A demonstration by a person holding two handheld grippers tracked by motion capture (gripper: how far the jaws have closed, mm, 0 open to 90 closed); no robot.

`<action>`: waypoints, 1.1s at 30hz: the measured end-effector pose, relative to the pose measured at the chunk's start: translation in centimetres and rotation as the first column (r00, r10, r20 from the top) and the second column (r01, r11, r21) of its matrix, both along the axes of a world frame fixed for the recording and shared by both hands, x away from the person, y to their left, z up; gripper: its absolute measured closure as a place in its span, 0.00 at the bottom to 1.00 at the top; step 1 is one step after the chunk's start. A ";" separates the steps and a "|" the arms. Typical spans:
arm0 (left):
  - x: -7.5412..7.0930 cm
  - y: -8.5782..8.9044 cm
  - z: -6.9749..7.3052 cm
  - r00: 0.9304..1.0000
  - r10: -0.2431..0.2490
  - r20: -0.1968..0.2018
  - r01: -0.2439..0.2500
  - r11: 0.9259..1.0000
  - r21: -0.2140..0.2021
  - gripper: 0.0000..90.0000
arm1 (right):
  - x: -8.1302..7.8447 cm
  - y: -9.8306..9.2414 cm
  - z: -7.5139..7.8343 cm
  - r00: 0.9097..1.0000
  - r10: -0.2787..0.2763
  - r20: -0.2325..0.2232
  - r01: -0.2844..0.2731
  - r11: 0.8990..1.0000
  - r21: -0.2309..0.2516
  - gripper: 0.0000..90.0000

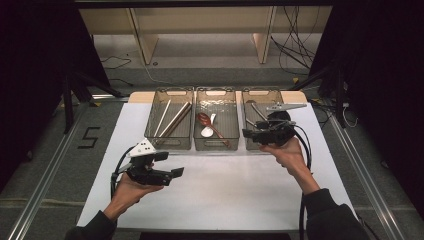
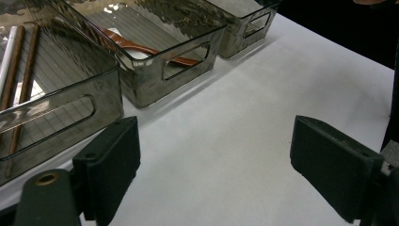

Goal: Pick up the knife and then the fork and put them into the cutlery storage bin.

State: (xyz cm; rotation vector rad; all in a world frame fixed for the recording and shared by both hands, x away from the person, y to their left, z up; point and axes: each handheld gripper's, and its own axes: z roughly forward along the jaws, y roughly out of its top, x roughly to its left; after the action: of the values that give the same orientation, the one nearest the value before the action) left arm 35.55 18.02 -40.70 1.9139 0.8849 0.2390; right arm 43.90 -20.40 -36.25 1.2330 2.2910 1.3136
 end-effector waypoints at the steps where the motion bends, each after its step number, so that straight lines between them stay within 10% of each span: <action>1: 0.0 0.0 0.0 1.000 0.000 0.001 0.000 1.000 0.000 0.18 | -0.2 0.0 0.0 1.000 0.006 -0.004 -0.006 1.000 0.011 0.36; 33: 0.0 0.3 0.1 1.000 0.001 -0.004 -0.001 1.000 -0.021 0.18 | -6.0 0.2 -1.5 0.995 0.083 0.060 -0.087 0.995 0.056 0.29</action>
State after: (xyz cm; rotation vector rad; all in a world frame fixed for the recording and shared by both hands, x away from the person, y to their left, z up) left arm 35.52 18.35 -40.57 1.8948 0.8883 0.2256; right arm 37.88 -20.23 -37.80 1.1109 2.3034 1.4359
